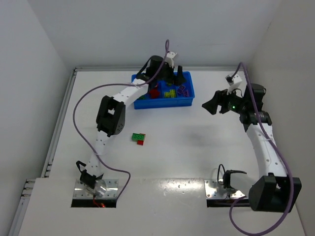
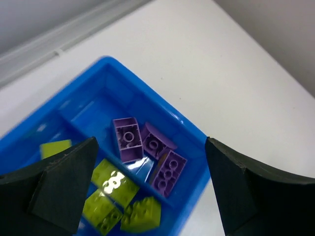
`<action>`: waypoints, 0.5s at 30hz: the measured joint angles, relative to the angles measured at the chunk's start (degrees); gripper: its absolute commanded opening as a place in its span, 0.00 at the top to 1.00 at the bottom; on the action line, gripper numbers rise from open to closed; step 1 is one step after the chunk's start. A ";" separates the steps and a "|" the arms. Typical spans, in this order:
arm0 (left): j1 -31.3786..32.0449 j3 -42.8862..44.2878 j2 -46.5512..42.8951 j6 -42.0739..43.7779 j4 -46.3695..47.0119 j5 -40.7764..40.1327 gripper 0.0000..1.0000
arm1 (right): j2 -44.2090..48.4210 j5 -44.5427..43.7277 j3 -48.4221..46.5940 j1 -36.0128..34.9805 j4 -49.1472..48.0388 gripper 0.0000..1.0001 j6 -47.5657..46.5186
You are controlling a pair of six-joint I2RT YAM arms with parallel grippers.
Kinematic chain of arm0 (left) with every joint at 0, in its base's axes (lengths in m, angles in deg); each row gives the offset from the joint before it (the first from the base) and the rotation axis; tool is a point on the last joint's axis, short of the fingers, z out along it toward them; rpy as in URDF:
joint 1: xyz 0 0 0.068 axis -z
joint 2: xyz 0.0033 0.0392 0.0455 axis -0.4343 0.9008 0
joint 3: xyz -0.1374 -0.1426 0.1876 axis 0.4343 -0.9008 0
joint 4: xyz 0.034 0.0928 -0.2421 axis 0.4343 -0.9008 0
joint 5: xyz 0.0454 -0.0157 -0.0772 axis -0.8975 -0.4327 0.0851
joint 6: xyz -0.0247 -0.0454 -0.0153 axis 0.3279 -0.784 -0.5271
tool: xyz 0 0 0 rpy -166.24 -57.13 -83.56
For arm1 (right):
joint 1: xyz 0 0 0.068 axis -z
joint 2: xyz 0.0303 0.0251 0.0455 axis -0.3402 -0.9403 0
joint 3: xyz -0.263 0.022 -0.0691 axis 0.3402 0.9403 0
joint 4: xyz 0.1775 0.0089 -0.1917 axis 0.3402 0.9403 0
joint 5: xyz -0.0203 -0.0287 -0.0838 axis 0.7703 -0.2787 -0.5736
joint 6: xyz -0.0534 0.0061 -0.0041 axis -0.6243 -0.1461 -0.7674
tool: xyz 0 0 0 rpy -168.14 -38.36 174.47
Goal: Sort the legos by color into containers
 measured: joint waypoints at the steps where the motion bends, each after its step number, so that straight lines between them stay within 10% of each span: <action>1: -0.66 -2.36 -3.45 0.20 -1.03 -0.39 0.02 | -0.33 0.98 0.11 -1.81 0.07 0.27 -0.63; 15: -23.47 -39.93 -68.76 8.24 -16.17 -8.33 0.01 | -29.64 -3.89 -16.13 -41.70 5.14 0.35 -16.41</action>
